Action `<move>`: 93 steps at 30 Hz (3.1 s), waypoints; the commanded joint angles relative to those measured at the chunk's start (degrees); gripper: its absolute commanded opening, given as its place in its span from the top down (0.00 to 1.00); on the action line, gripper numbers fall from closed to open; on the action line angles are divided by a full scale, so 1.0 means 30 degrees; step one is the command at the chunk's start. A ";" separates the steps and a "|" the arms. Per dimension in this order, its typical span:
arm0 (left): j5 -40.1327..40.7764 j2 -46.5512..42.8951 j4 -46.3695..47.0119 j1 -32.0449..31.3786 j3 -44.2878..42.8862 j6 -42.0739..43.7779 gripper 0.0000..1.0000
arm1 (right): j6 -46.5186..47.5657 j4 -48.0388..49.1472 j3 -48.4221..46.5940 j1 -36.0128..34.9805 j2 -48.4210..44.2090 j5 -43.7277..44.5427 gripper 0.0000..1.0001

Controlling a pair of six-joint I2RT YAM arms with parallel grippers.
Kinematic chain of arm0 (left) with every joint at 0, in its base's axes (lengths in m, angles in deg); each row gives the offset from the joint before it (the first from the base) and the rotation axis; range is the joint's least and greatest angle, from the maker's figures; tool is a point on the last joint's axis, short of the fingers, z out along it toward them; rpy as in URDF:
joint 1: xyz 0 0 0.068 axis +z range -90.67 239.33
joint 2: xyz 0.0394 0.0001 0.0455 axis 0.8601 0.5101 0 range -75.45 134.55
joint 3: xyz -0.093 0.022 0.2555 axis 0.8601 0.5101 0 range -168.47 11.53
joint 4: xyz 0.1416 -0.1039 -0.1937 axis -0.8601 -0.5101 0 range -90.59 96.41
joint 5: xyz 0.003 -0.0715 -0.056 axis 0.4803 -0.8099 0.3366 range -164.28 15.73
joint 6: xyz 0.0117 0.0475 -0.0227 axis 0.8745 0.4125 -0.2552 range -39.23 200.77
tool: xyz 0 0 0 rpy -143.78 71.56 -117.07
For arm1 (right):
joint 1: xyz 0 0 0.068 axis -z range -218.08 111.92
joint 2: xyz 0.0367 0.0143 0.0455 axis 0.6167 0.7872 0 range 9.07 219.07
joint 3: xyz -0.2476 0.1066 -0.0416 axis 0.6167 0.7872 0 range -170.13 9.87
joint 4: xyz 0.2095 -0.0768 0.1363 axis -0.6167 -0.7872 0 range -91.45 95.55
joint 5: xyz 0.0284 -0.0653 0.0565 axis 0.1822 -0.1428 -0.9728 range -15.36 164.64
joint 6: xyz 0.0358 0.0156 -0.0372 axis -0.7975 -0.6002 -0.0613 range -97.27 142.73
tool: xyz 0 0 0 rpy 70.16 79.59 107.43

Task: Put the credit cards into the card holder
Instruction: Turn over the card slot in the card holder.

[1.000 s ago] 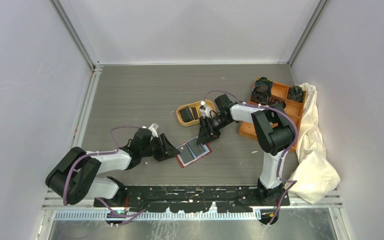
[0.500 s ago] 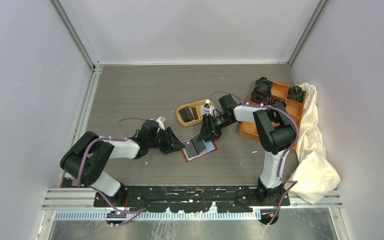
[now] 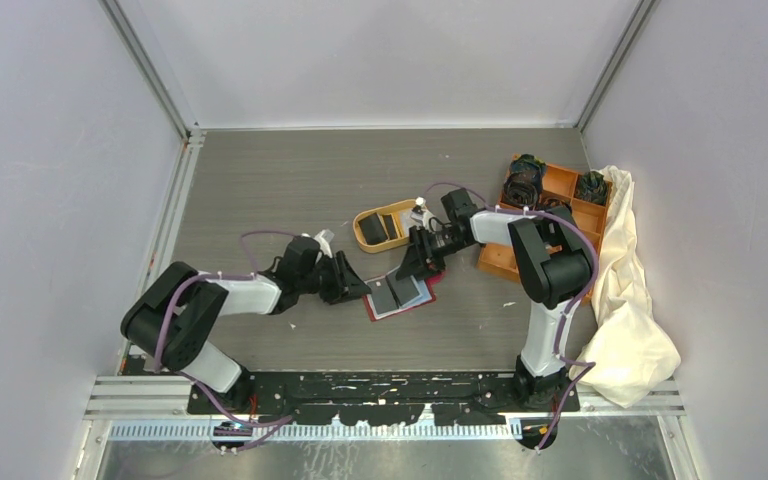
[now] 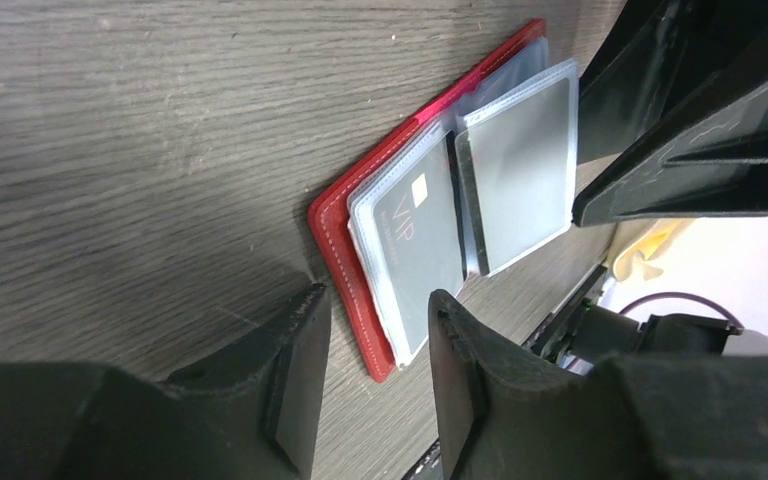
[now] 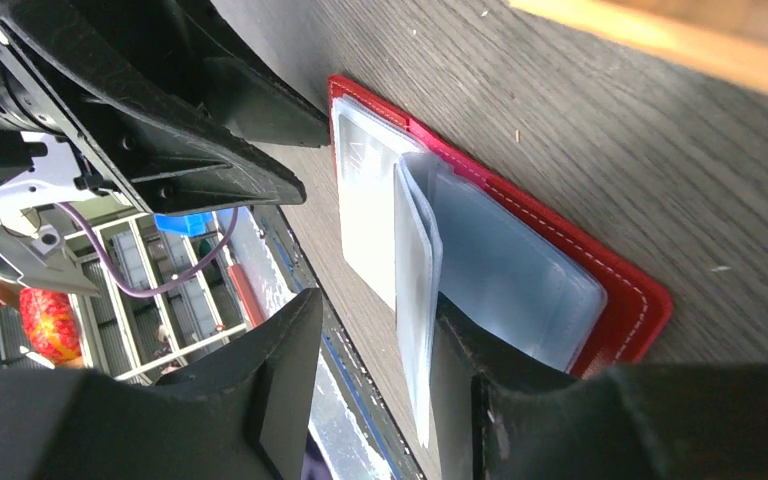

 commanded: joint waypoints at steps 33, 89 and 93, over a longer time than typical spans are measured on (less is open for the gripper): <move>0.0266 0.0606 -0.0818 -0.1783 -0.3124 0.0790 0.75 | -0.1001 0.1156 -0.0139 -0.0367 -0.0329 -0.2106 0.56; -0.0075 0.1128 -0.0265 -0.1518 -0.2580 0.0684 0.63 | 0.4699 -0.3949 -0.2033 -0.1357 -0.1348 -0.0871 0.67; -0.0157 0.1111 -0.0353 -0.1522 -0.2653 0.0746 0.63 | 0.9356 -0.5560 -0.1833 -0.1476 -0.3536 0.0486 0.53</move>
